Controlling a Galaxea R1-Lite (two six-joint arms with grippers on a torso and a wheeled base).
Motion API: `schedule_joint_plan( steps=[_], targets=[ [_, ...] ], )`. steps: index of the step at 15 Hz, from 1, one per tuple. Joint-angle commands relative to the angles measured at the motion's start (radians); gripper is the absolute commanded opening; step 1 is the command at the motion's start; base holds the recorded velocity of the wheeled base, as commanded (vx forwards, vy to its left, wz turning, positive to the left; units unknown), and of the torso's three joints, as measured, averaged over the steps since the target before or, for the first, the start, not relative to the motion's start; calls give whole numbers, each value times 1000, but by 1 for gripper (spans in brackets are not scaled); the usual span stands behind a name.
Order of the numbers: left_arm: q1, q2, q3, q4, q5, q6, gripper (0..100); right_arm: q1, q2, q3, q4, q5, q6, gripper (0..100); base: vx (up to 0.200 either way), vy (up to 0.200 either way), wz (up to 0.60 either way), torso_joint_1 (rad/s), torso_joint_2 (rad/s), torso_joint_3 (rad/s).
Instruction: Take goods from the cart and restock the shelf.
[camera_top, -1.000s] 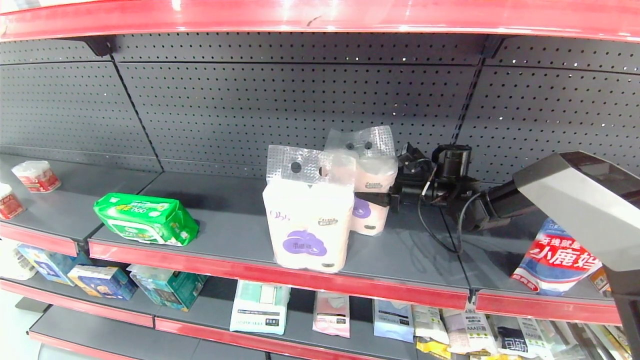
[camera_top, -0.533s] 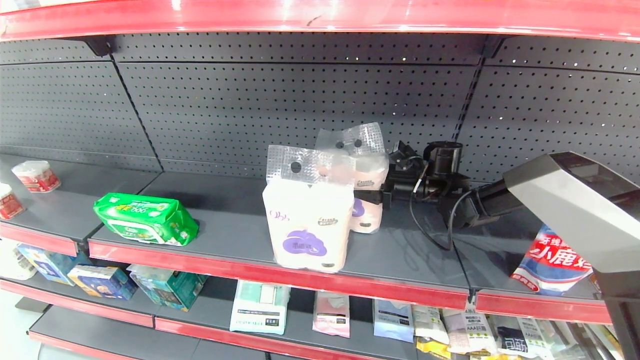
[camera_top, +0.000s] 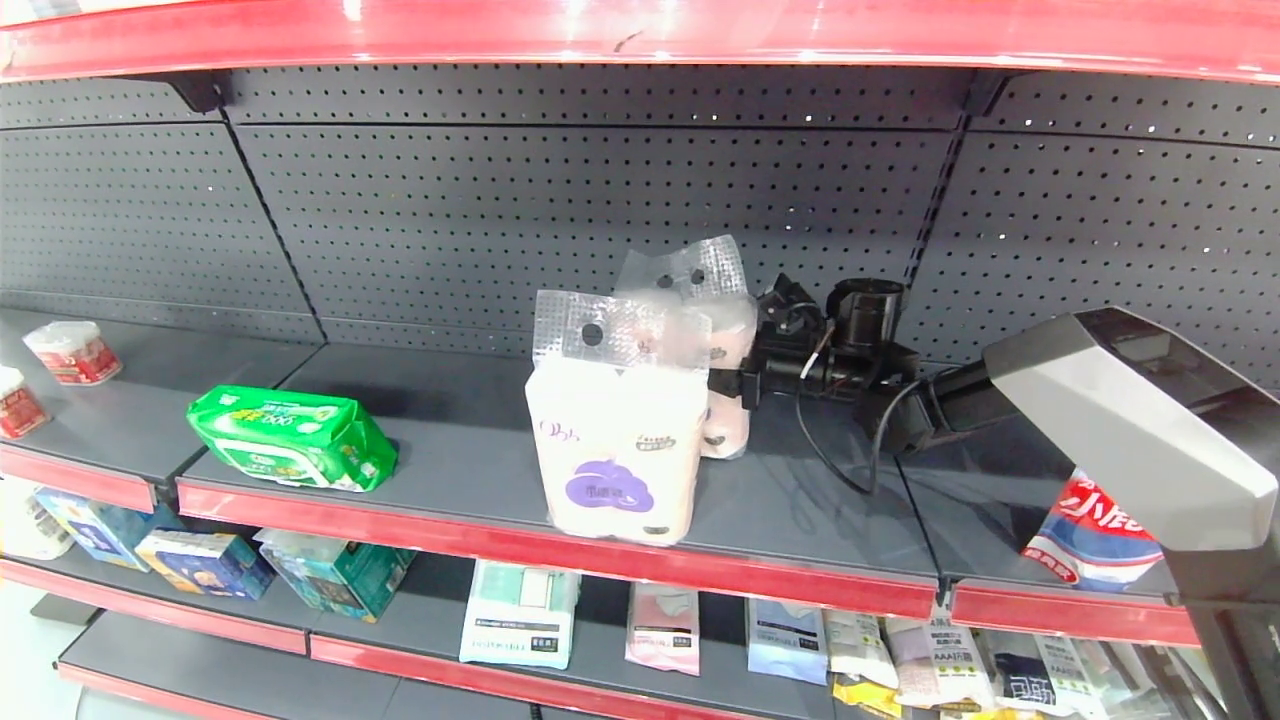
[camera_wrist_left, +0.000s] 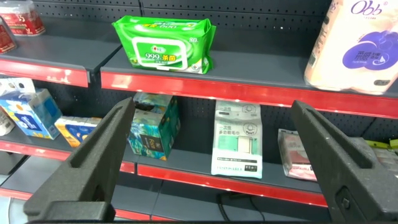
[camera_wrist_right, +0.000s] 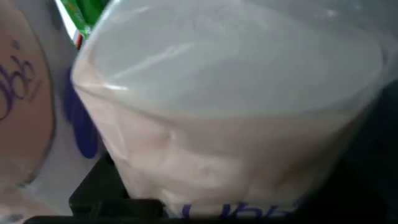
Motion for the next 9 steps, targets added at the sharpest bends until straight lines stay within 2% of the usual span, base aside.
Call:
schedule_joint_plan(
  steps=[1, 9],
  targets=[
    [-1, 0, 0, 0, 1, 0, 100, -5, 8, 4, 0, -4, 1, 0, 0, 0, 0, 0, 0, 0],
    [-1, 0, 0, 0, -1, 0, 100, -29, 8, 7, 0, -79, -10, 0, 0, 0, 0, 0, 0, 0]
  ],
)
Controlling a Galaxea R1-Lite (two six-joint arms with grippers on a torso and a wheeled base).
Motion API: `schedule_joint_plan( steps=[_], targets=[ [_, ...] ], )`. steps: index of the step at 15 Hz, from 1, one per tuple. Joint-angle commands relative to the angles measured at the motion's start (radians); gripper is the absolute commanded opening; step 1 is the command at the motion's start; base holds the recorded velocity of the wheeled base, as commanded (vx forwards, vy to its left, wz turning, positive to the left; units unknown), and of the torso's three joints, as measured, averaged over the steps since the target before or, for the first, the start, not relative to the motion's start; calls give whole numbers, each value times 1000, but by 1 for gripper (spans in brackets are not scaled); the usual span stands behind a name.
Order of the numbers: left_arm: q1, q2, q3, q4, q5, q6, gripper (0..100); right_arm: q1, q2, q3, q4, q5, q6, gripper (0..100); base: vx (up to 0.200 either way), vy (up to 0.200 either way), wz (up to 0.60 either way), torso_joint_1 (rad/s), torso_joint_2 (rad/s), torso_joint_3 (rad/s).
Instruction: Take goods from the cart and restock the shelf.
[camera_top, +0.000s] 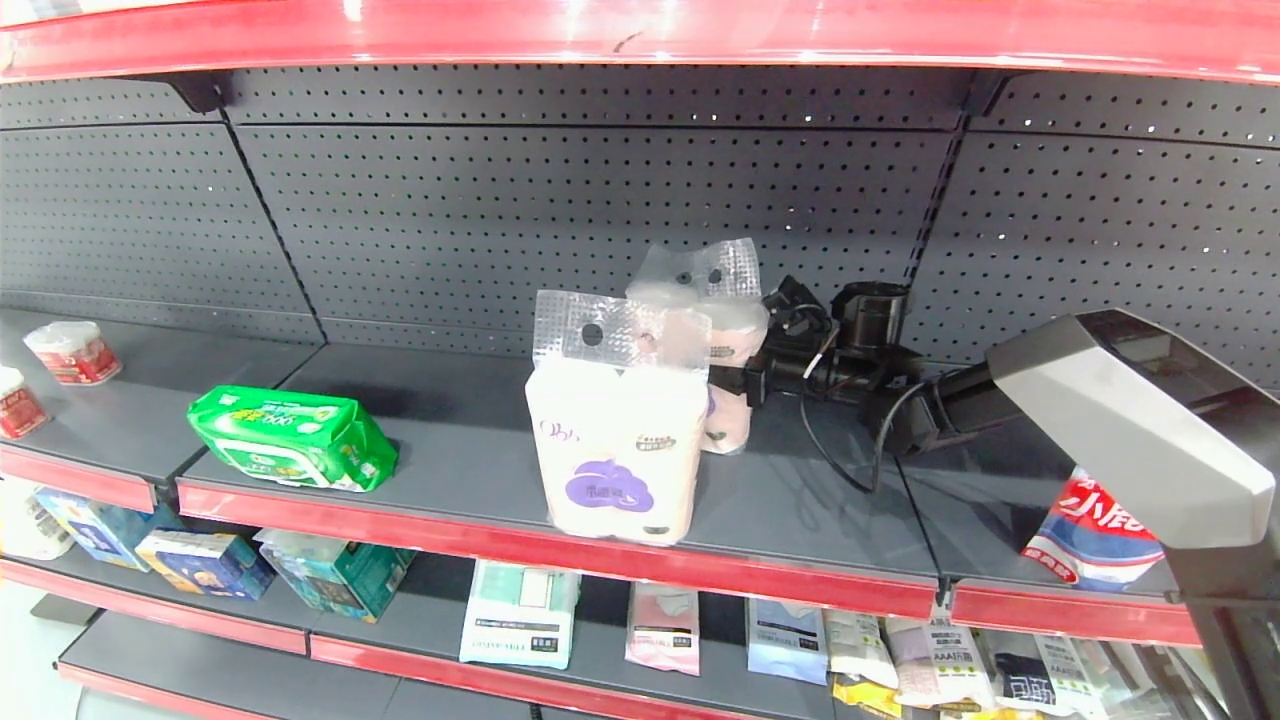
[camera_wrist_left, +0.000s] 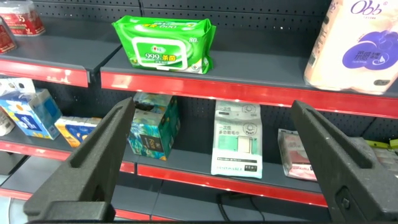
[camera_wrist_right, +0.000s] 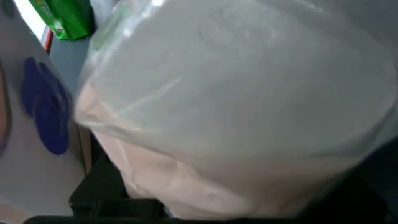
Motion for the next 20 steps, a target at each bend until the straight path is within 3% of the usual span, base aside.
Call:
schedule_joint_plan(
  steps=[1, 6, 10, 20],
  targets=[
    [1, 0, 0, 0, 0, 0, 100, -5, 1, 1, 1, -8, -1, 0, 0, 0, 0, 0, 0, 0],
    [0, 0, 0, 0, 0, 0, 100, -5, -4, 30, -7, -17, -7, 0, 0, 0, 0, 0, 0, 0],
    [0, 0, 0, 0, 1, 0, 100, 11, 1, 35, -28, 107, -12, 0, 0, 0, 0, 0, 0, 0],
    [0, 0, 0, 0, 1, 0, 100, 41, 9, 35, -58, 114, -6, 0, 0, 0, 0, 0, 0, 0]
  ],
)
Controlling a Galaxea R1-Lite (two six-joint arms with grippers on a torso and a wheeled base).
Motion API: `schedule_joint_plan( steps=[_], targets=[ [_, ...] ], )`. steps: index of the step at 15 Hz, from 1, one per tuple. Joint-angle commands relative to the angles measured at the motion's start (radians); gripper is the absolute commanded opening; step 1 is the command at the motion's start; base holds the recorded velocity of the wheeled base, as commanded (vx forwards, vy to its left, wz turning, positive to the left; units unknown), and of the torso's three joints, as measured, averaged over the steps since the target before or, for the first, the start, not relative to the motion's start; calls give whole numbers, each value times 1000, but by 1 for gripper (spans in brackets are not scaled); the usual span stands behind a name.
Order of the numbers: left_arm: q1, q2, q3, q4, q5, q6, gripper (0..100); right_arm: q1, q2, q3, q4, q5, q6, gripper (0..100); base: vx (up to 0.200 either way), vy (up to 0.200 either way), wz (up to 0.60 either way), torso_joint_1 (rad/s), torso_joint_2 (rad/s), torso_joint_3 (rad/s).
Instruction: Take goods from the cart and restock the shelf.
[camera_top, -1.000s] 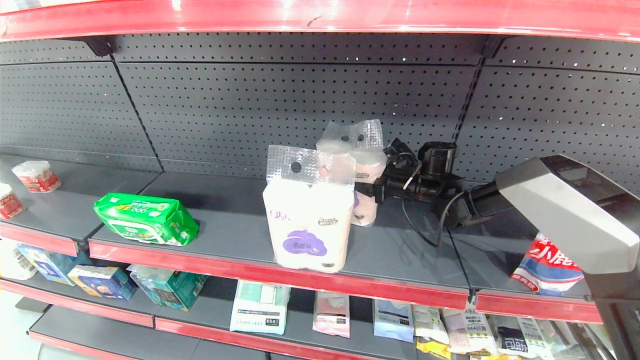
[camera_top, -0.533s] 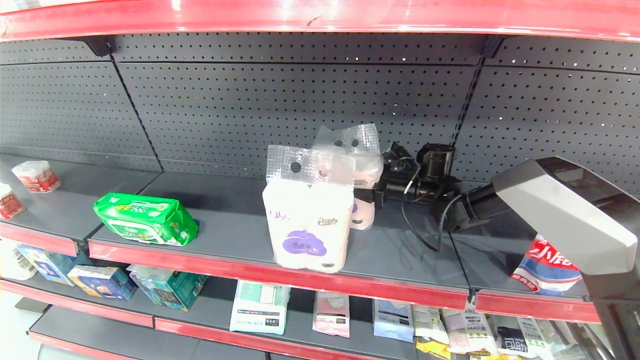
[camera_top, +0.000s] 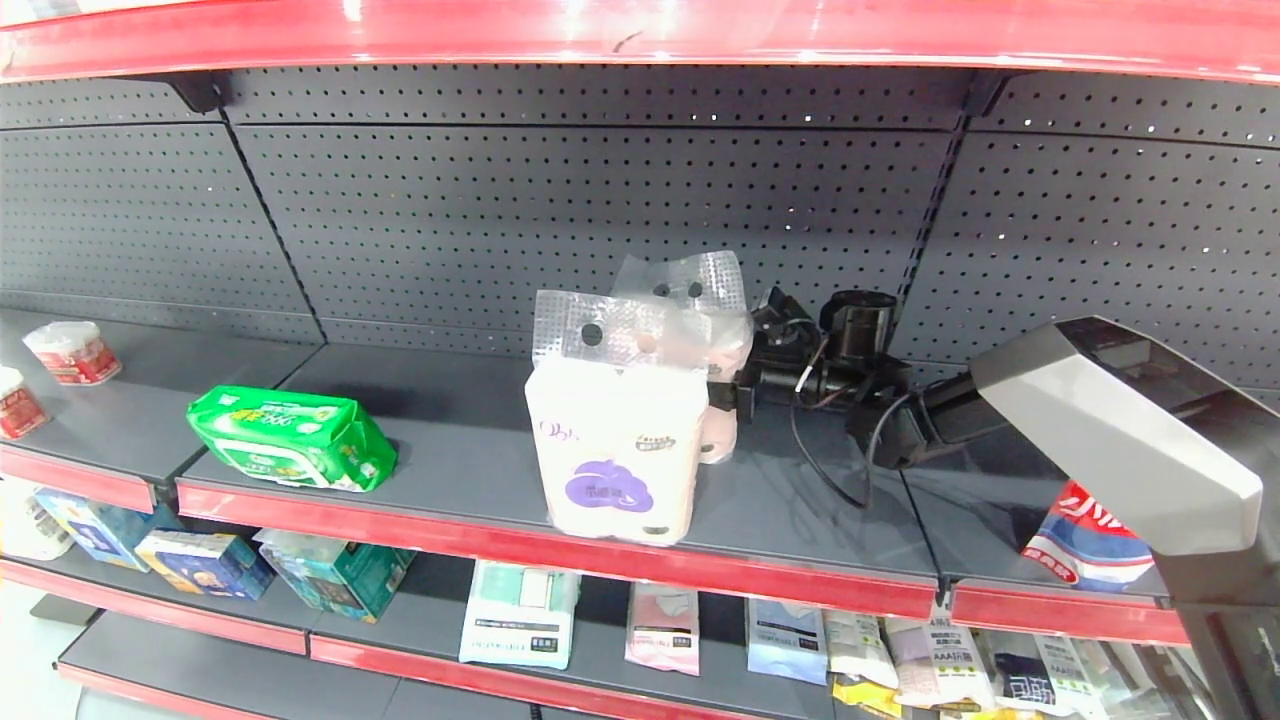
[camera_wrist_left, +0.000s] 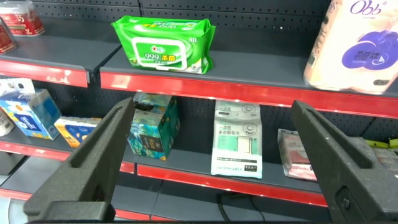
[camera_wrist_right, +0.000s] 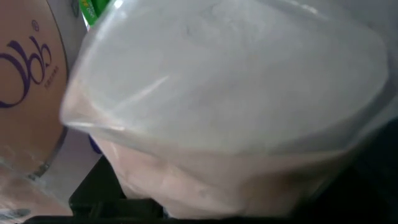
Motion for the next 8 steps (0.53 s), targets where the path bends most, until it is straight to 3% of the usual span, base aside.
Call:
schedule_joint_plan(
  steps=[1, 8],
  targets=[
    [0, 0, 0, 0, -1, 0, 100, -5, 0, 4, 0, 0, 0, 0, 0, 0, 0, 0, 0, 0],
    [0, 0, 0, 0, -1, 0, 100, -11, -8, 1, 3, 1, -3, 0, 0, 0, 0, 0, 0, 0]
  ],
)
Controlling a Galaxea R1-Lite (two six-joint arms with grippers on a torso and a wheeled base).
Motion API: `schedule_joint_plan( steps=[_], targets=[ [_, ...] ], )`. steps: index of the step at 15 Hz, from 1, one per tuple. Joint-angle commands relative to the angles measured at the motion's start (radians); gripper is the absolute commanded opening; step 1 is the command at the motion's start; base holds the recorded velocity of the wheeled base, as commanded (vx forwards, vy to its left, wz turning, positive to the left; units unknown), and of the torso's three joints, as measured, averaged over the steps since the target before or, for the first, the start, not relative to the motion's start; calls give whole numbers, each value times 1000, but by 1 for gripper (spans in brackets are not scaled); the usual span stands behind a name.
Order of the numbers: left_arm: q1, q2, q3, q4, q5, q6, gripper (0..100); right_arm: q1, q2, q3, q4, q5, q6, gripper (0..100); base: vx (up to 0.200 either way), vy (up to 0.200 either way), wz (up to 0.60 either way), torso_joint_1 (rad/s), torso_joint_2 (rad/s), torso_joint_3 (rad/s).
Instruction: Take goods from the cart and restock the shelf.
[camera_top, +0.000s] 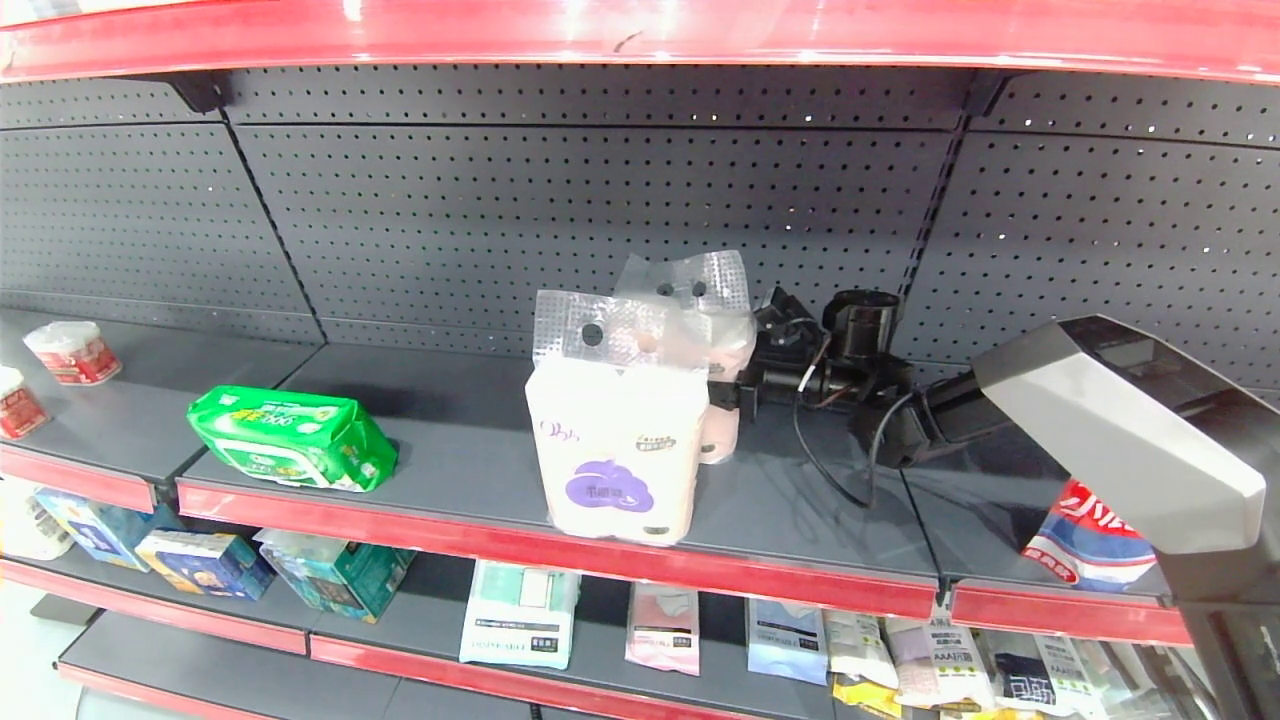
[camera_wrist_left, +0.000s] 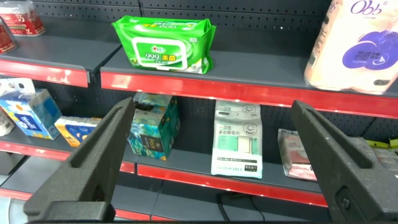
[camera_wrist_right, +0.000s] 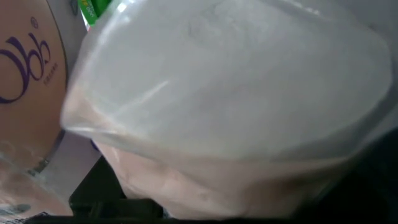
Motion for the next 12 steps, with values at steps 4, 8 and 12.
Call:
schedule_joint_plan(
  steps=[4, 8, 12],
  targets=[
    [2, 0, 0, 0, 2, 0, 100, -2, -17, 17, 0, 23, 0, 0, 0, 0, 0, 0, 0, 0],
    [0, 0, 0, 0, 2, 0, 100, 0, -19, 17, 0, 38, 0, 0, 0, 0, 0, 0, 0, 0],
    [0, 0, 0, 0, 0, 0, 100, 1, -22, 15, 6, -7, 2, 0, 0, 0, 0, 0, 0, 0]
  ],
)
